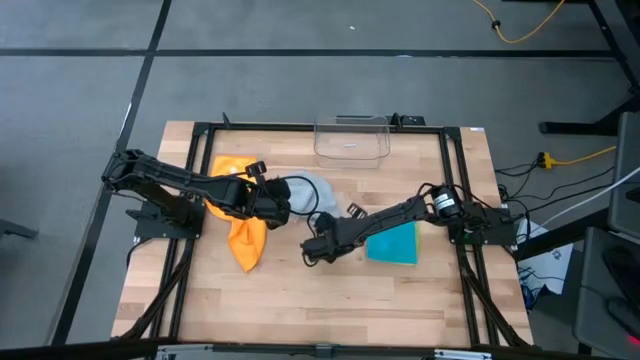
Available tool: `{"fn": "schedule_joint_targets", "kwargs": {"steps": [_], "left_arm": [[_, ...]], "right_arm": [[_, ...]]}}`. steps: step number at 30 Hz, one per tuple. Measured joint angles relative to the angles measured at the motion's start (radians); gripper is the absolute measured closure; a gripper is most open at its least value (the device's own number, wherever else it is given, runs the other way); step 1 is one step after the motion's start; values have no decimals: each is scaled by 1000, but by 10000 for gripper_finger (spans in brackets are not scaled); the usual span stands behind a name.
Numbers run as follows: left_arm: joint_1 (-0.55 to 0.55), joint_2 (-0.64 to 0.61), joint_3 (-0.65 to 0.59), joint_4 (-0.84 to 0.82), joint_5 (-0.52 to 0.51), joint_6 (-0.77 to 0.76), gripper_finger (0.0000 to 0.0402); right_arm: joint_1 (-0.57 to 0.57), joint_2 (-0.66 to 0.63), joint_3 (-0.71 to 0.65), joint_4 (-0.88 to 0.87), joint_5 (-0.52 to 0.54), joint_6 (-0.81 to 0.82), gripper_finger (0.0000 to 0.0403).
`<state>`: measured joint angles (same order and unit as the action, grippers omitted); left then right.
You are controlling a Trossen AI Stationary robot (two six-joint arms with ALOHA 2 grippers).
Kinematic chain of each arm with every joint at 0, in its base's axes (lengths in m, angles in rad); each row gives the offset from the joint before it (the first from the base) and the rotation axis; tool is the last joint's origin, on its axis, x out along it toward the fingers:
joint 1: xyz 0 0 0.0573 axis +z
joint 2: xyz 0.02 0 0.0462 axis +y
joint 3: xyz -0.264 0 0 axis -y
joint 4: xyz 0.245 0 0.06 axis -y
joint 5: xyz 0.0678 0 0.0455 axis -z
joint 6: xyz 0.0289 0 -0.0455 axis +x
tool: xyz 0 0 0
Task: Fold microfiber towels
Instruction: Fold the gray microfiber towel
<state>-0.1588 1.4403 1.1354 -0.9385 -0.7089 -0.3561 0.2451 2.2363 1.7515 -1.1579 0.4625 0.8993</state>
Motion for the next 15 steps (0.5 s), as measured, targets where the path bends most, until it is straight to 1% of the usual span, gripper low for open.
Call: {"fn": "schedule_joint_targets", "kwargs": {"steps": [5,6,9,10,12,15], "left_arm": [[-31,-1,63,-24,-73,2,401],[-36,-1,83,-32,-94,7,401],[-50,-2,164,-81,-170,27,402],[-54,-2,191,-95,-196,28,402],[-56,-1,252,-154,-242,29,402],[-56,-1,353,-252,-291,25,402]], "right_arm": [[38,-1,164,-408,182,-41,398],[48,-5,189,-418,218,-58,398],[69,-47,213,-375,260,-257,399],[74,-54,235,-377,284,-294,399],[80,-63,259,-418,337,-311,399],[80,-109,263,-410,357,-397,400]]}}
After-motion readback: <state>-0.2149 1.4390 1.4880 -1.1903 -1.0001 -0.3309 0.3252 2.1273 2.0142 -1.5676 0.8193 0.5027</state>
